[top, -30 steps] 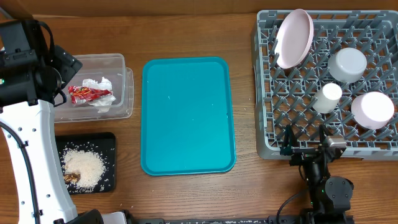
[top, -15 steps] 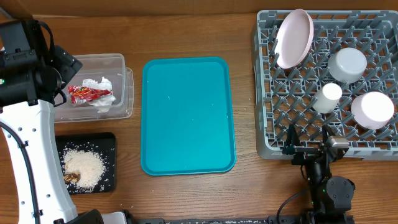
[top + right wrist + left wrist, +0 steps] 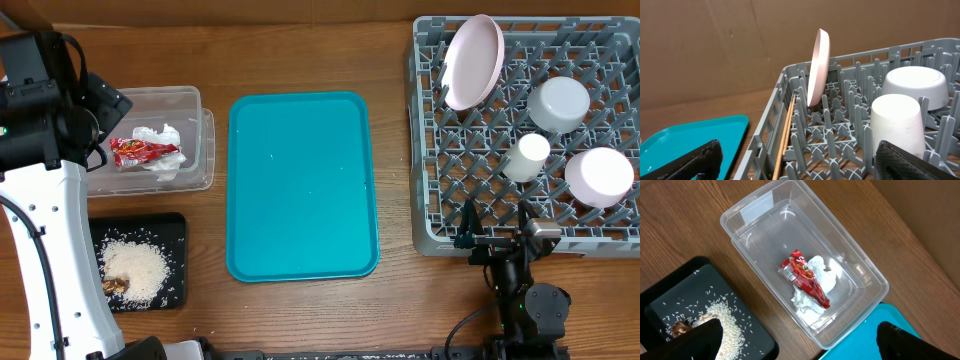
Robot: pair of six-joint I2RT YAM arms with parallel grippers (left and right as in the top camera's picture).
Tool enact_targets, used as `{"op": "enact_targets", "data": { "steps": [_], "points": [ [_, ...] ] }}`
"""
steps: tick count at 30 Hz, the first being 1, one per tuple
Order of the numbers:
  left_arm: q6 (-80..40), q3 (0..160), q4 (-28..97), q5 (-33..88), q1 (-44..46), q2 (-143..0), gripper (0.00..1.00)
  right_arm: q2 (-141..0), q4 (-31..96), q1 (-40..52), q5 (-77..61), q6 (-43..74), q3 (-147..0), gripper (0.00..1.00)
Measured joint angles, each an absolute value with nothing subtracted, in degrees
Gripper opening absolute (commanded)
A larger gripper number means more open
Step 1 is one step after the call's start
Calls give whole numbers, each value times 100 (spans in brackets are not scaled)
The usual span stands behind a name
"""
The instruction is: Sort waste into correct bins and load items into the dishwasher
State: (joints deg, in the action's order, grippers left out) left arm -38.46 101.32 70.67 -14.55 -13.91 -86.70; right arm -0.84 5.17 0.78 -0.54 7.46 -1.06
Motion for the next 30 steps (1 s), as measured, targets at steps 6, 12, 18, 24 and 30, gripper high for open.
{"op": "enact_targets", "data": {
  "steps": [6,12,18,24,30],
  "points": [
    [-3841,10132,7096,-1455,-1391,-8670,100,-84,517,78,-56,744,-106,100],
    [-3839,10132,7933,-1424,-1391,-8670,100,-84,517,78,-56,746,-106,100],
    [-3701,9736,7990,-1413,-1391,-8477,100,-84,515,78,-54,744,-106,100],
    [-3323,8169,6759,-1382,-1391,-7653,100,-84,517,78,-54,746,-106,100],
    [-2781,6184,5033,-902,-1391,-6587,100,-84,513,78,-51,746,-106,100]
  ]
}}
